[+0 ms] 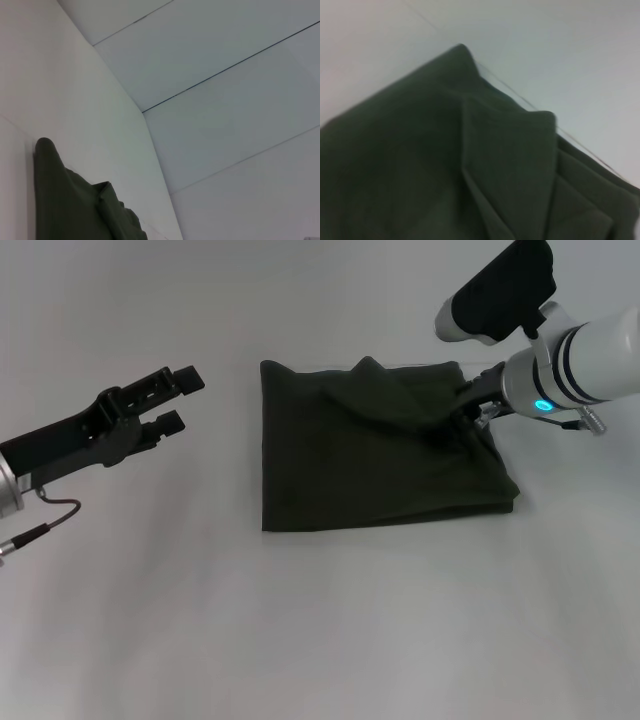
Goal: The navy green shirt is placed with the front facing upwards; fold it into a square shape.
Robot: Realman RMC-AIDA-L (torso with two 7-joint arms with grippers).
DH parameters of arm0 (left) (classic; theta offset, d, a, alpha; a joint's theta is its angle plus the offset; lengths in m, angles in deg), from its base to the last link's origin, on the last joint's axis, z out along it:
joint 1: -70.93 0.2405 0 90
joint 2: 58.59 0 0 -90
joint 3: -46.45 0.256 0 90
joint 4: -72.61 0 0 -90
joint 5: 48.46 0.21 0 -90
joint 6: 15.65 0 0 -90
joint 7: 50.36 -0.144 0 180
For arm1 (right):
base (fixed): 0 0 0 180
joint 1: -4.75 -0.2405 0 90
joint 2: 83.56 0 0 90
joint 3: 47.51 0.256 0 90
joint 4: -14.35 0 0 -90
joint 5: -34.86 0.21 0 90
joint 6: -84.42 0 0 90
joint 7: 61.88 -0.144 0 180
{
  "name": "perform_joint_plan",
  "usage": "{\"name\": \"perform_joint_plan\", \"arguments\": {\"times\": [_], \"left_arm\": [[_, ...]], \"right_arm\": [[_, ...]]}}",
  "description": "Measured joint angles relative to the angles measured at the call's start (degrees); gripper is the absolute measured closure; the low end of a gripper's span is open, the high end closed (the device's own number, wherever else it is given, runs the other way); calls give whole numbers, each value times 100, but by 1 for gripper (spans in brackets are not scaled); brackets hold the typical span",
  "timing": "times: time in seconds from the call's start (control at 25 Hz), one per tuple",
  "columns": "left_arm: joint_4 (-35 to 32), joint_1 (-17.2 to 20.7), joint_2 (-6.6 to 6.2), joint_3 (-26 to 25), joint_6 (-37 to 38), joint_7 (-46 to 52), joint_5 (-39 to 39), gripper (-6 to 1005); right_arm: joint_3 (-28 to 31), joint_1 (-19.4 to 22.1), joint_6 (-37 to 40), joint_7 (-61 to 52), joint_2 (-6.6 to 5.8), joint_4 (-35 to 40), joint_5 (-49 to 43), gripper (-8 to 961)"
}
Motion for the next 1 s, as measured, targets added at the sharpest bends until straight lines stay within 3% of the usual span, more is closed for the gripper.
{"name": "perform_joint_plan", "arguments": {"times": [0.24, 0.52, 0.68, 0.84, 1.0], "left_arm": [[6, -68, -2, -6, -84, -6, 0, 50], [61, -97, -15, -9, -98, -56, -34, 49], [93, -119, -37, -10, -73, -67, -75, 49], [92, -116, -45, -1, -51, -67, -103, 49], [84, -80, -60, 15, -25, -67, -86, 49]], "right_arm": [[-3, 69, -315, -885, -4, -7, -490, 89], [259, 767, -435, -2525, -94, 734, -1183, 89], [893, 803, -273, -2496, -194, 689, -1172, 89], [1280, 845, 67, -2346, -206, 895, -1104, 88], [1856, 891, 733, -1707, -338, 978, -248, 88]]}}
